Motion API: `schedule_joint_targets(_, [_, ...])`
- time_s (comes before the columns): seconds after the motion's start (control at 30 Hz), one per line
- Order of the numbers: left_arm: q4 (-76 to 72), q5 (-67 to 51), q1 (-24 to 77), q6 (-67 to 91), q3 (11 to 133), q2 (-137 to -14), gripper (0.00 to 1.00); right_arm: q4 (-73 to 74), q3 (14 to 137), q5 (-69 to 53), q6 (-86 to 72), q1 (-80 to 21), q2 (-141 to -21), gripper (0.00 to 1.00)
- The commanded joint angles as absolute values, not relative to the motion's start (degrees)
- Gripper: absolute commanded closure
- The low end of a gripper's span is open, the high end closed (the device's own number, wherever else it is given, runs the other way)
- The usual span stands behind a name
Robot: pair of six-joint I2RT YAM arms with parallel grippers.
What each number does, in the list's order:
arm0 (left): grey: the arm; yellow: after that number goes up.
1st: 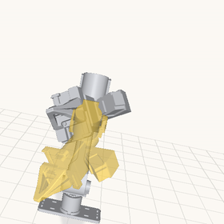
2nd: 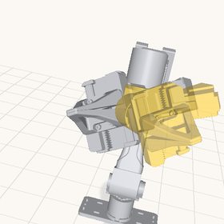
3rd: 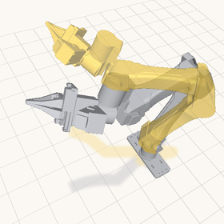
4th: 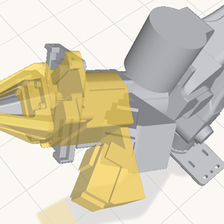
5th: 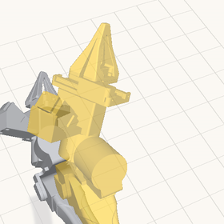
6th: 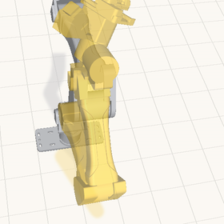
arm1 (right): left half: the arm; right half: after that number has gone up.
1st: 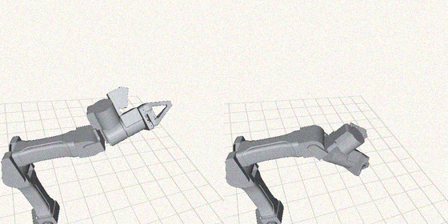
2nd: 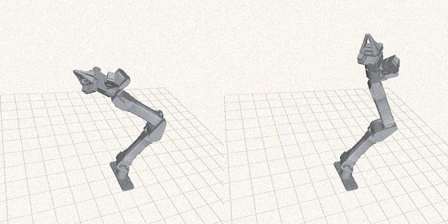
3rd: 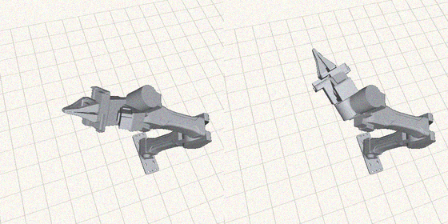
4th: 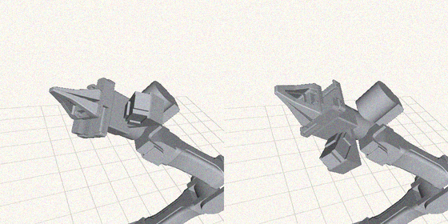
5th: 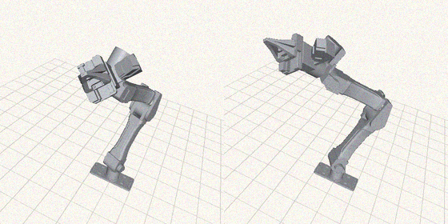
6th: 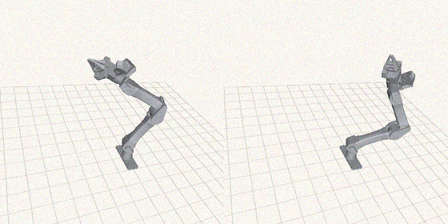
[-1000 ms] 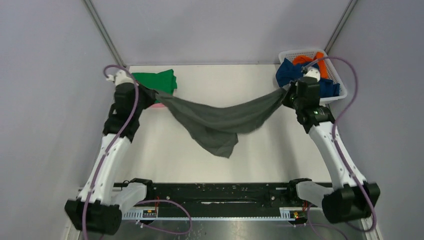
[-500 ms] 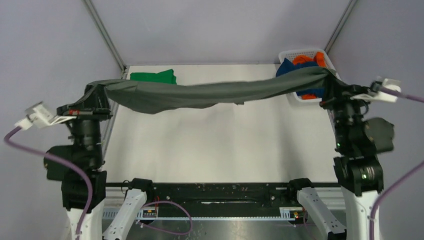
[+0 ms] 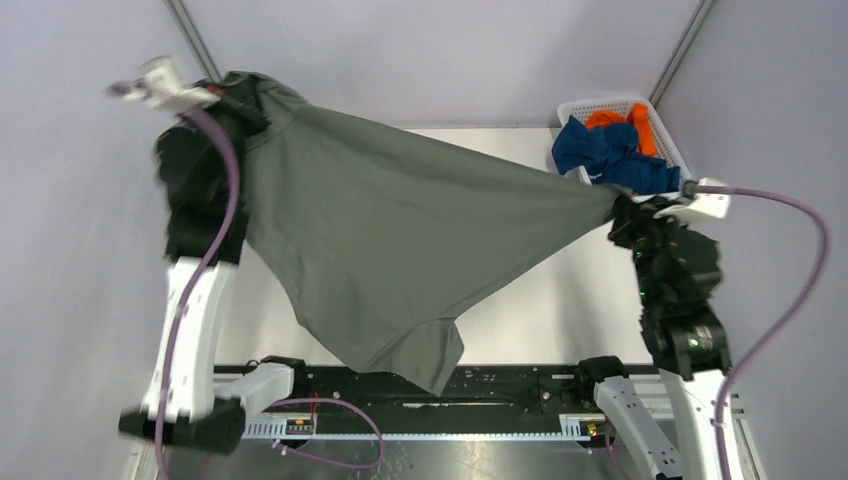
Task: Fold and stack the t-shirts
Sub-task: Flatten out the tshirt
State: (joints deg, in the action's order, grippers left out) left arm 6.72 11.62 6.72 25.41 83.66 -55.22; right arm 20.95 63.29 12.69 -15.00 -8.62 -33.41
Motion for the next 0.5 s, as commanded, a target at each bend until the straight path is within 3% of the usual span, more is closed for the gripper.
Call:
schedule_joint_targets(0.0, [4.2, 6.2, 6.7, 23.7, 84.1, -73.2, 1.0, 25.6, 52.7, 21.3, -20.6, -8.9, -34.8, 1.0])
schedule_joint_targets(0.13, [2.9, -0.3, 6.8, 26.6, 88.9, -92.8, 0.81, 25.4, 40.1, 22.0, -25.1, -8.8, -40.1, 0.95])
schedule_joint_targets(0.17, [5.3, -2.4, 6.9, 27.6, 91.9, -97.3, 0.77, 24.8, 37.8, 21.7, -26.9, -8.7, -42.4, 0.86])
schedule_joint_targets(0.2, [7.9, -4.2, 7.0, 28.2, 95.2, -102.2, 0.69, 24.4, 36.1, 21.1, -28.2, -8.5, -44.9, 0.68])
schedule_joint_targets(0.23, [11.0, -5.1, 7.4, 28.9, 98.3, -106.3, 0.37, 24.4, 35.3, 20.8, -29.0, -8.4, -47.6, 0.44])
schedule_joint_targets(0.27, [13.8, -5.8, 7.8, 29.3, 101.3, -109.3, 0.06, 25.1, 35.4, 21.4, -29.5, -8.1, -49.9, 0.28])
schedule_joint_targets(0.3, [15.3, -6.1, 8.4, 29.4, 102.7, -111.2, 0.02, 26.6, 36.2, 23.0, -30.4, -7.8, -51.8, 0.1])
schedule_joint_targets(0.33, [15.3, -5.7, 9.1, 29.6, 102.8, -111.8, 0.01, 28.5, 37.4, 25.1, -31.7, -7.6, -53.4, 0.02])
schedule_joint_targets(0.47, [13.7, -5.0, 12.0, 28.9, 96.5, -106.6, 0.01, 32.7, 41.6, 28.9, -33.1, -7.0, -54.7, 0.01])
